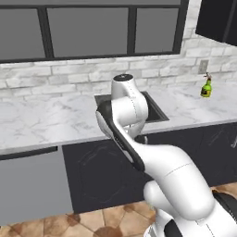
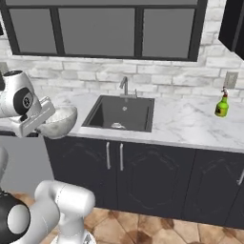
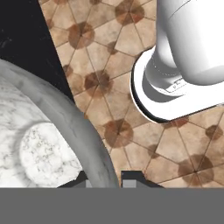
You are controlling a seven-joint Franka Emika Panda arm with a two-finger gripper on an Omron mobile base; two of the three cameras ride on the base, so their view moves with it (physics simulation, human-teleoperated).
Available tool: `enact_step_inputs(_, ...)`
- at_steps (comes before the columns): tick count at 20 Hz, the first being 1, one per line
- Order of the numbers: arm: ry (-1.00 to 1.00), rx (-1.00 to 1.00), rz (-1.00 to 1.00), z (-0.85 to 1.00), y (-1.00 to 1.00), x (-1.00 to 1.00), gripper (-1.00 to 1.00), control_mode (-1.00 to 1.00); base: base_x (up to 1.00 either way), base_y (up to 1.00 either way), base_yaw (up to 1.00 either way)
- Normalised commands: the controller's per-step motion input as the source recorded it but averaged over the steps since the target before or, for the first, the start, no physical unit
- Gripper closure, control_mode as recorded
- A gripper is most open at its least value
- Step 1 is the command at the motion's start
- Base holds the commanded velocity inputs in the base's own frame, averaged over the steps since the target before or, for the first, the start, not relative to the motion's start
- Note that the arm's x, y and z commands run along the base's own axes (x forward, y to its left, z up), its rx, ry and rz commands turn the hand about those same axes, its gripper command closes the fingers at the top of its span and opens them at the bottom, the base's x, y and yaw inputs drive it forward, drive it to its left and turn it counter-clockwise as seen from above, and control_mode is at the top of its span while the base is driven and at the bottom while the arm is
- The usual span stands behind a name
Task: Pick the mug and place it in the sink. Pick the bowl and place it in the open cabinet and then close the cabinet.
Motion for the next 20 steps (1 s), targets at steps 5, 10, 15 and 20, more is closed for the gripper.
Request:
enact_step_inputs(5,0.0,0.0,0.0,0.0,0.0,0.0,1.0,1.0,-1.0,0.19,0.0)
enact_step_inputs(10,0.0,0.0,0.0,0.0,0.0,0.0,1.0,1.0,-0.39,-0.58,0.0)
enact_step_inputs(15,0.0,0.0,0.0,0.0,0.0,0.0,1.0,1.0,0.0,-1.0,0.02)
enact_step_inputs(20,0.0,0.0,0.0,0.0,0.0,0.0,1.0,1.0,0.0,-1.0,0.08)
